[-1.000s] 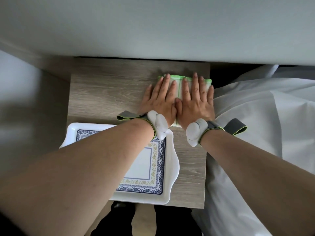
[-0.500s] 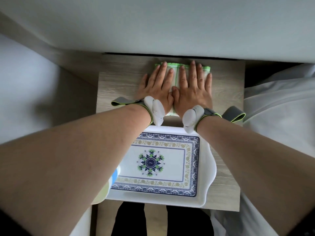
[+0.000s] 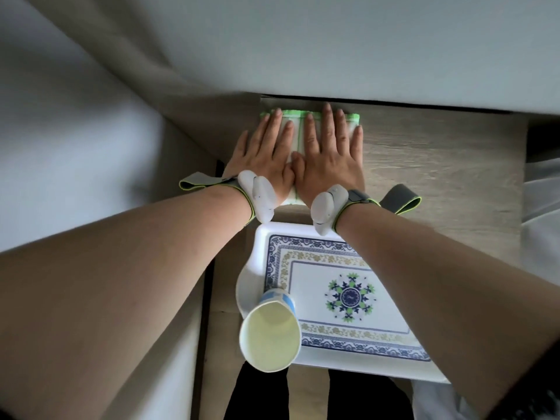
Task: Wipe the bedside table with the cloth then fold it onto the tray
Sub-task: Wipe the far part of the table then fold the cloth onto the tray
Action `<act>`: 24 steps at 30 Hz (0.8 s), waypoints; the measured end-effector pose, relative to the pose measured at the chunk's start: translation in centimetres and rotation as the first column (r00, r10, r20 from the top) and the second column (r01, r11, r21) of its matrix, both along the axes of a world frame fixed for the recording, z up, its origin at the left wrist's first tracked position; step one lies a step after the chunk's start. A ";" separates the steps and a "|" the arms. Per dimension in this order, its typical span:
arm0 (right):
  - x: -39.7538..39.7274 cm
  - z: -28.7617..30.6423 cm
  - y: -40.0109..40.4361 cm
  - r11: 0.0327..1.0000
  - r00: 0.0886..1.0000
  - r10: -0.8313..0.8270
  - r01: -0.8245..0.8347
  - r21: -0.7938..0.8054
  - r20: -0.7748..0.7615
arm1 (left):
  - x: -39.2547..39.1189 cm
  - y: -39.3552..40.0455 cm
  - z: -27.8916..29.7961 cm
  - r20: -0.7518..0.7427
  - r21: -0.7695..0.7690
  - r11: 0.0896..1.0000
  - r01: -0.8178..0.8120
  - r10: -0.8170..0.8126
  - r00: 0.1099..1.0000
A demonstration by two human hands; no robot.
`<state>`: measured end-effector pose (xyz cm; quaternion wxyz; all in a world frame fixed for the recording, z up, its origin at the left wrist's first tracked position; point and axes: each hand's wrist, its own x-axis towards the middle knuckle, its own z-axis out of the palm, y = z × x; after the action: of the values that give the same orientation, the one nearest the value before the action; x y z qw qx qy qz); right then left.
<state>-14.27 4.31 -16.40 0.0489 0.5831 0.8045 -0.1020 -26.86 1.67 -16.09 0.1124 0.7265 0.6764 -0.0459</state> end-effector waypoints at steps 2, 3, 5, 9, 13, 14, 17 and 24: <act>-1.8 -0.1 -0.5 1.000 1.000 0.015 -0.015 0.002 -0.001 | -1.7 -0.7 0.0 -0.011 -0.007 1.000 -0.015 0.015 1.000; -2.7 -0.1 -0.8 1.000 1.000 0.025 -0.025 0.000 -0.002 | -2.6 -1.1 0.0 -0.020 -0.010 1.000 -0.027 0.027 0.999; -3.9 -0.1 -1.1 0.999 0.999 0.038 -0.038 -0.004 -0.003 | -3.7 -1.5 0.1 -0.025 -0.018 0.999 -0.036 0.036 0.999; -4.1 -0.2 -1.0 0.999 0.999 0.040 -0.040 -0.005 0.000 | -3.8 -1.3 0.3 0.001 -0.016 1.000 -0.020 0.020 1.000; -3.9 -0.2 -0.9 0.999 0.999 0.045 -0.045 0.007 -0.030 | -3.9 -1.2 0.2 0.000 -0.010 1.000 -0.014 0.014 1.000; -3.8 -0.2 -0.8 0.999 0.998 0.047 -0.047 0.009 -0.039 | -3.9 -1.1 0.2 0.001 -0.004 1.000 -0.003 0.003 1.000; -3.5 -0.3 -0.6 0.998 0.996 0.058 -0.058 0.015 -0.063 | -3.6 -0.7 0.5 -0.004 0.005 1.000 0.018 -0.018 1.000; 2.0 -0.5 1.9 0.997 0.995 0.070 -0.067 0.039 -0.076 | 1.2 1.3 0.9 -0.027 0.008 0.997 0.072 -0.071 0.997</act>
<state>-12.26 6.18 -16.88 0.0107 0.5516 0.8270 -0.1081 -25.63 2.95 -15.18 0.0984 0.7500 0.6516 -0.0564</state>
